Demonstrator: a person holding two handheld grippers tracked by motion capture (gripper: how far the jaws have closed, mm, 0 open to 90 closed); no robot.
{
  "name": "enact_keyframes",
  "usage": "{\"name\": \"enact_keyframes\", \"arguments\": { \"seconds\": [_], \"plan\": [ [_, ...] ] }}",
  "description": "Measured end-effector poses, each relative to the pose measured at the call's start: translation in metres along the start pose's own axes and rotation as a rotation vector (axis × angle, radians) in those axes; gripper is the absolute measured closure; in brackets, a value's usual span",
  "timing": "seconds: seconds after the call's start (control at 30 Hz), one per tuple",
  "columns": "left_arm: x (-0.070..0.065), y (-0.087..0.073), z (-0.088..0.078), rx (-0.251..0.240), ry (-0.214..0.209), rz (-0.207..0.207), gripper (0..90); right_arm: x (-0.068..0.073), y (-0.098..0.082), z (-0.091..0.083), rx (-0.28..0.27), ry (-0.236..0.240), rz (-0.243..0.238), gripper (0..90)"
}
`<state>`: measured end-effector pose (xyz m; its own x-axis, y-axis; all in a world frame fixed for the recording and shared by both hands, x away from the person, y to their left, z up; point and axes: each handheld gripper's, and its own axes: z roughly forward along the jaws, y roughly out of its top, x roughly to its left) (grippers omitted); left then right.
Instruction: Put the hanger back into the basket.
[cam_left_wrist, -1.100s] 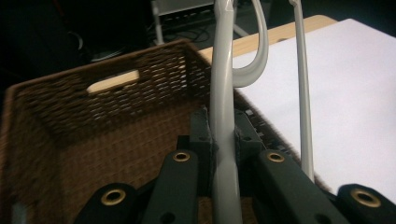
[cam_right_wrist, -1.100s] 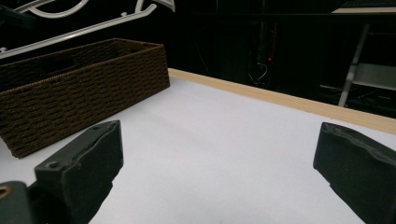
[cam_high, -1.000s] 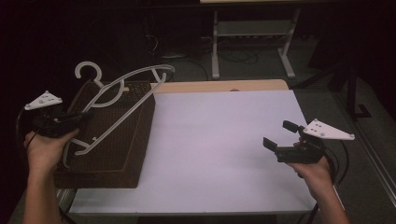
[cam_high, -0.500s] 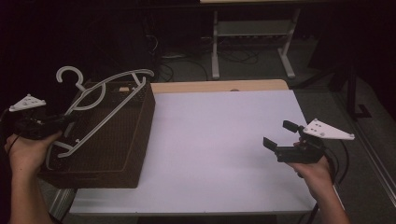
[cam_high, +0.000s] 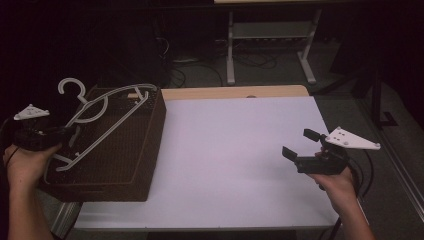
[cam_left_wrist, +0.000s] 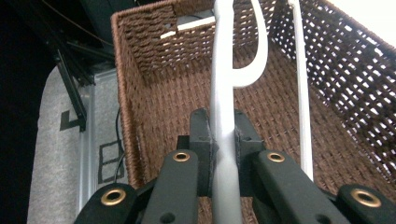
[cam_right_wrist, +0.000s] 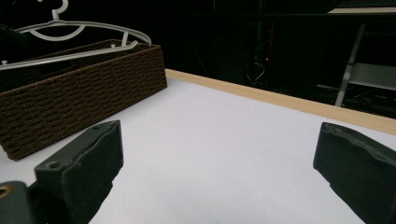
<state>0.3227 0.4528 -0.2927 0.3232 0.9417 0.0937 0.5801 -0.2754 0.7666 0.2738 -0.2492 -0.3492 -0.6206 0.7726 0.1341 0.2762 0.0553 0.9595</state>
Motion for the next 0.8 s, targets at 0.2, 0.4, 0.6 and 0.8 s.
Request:
{"name": "enact_keyframes", "arguments": {
  "seconds": [0.2,0.4,0.6,0.8],
  "plan": [
    [0.004,-0.005,0.007,0.025,-0.005,0.000,82.2,0.000,0.000,0.000,-0.003,-0.002,0.002,1.0],
    [0.005,-0.007,0.014,0.054,-0.014,0.010,81.9,0.000,0.001,0.000,-0.002,-0.002,0.000,1.0],
    [0.003,-0.008,0.019,0.083,-0.011,0.039,81.1,0.000,0.001,0.000,-0.001,-0.003,0.000,1.0],
    [-0.003,-0.003,0.021,0.048,-0.038,0.050,81.3,0.000,0.001,0.000,0.000,-0.003,-0.003,1.0]
  ]
}}
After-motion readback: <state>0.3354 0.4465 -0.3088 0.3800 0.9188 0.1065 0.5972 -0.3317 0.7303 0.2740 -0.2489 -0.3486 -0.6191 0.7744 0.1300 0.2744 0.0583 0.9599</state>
